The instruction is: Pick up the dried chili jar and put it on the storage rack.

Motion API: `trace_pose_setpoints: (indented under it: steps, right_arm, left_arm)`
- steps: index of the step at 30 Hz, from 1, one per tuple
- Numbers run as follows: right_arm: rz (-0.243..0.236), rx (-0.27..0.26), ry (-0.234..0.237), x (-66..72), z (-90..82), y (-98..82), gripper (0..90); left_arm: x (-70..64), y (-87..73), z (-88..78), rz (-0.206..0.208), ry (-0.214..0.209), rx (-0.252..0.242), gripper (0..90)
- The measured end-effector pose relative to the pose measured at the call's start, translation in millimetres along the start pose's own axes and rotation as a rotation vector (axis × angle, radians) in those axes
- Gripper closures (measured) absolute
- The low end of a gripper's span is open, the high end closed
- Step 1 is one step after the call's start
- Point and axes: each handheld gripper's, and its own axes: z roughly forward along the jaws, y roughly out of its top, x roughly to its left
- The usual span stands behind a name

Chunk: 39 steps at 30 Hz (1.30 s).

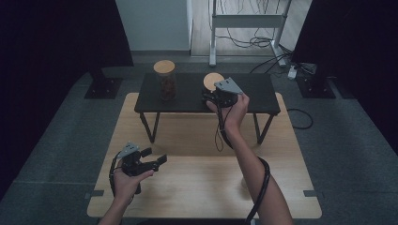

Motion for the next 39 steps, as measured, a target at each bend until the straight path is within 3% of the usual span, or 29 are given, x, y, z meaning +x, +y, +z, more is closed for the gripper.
trace_pose_setpoints:
  steps: [5,19,23,39]
  right_arm:
    - [0.022,0.009,0.004,-2.3,3.5,-1.1,25.3]
    - [0.031,0.021,0.012,-5.1,9.7,0.8,25.1]
    - [0.055,0.025,0.019,-8.0,12.8,-0.5,24.4]
    - [0.060,0.027,0.026,-8.8,10.3,0.3,18.0]
  left_arm:
    - [-1.3,-0.5,1.3,0.005,-0.005,0.006,14.9]
    - [-1.5,-0.8,2.5,0.004,-0.005,0.008,14.9]
    - [-1.2,-0.7,2.5,0.004,-0.006,0.009,14.9]
    - [-1.8,-0.5,2.9,0.007,-0.008,0.011,14.8]
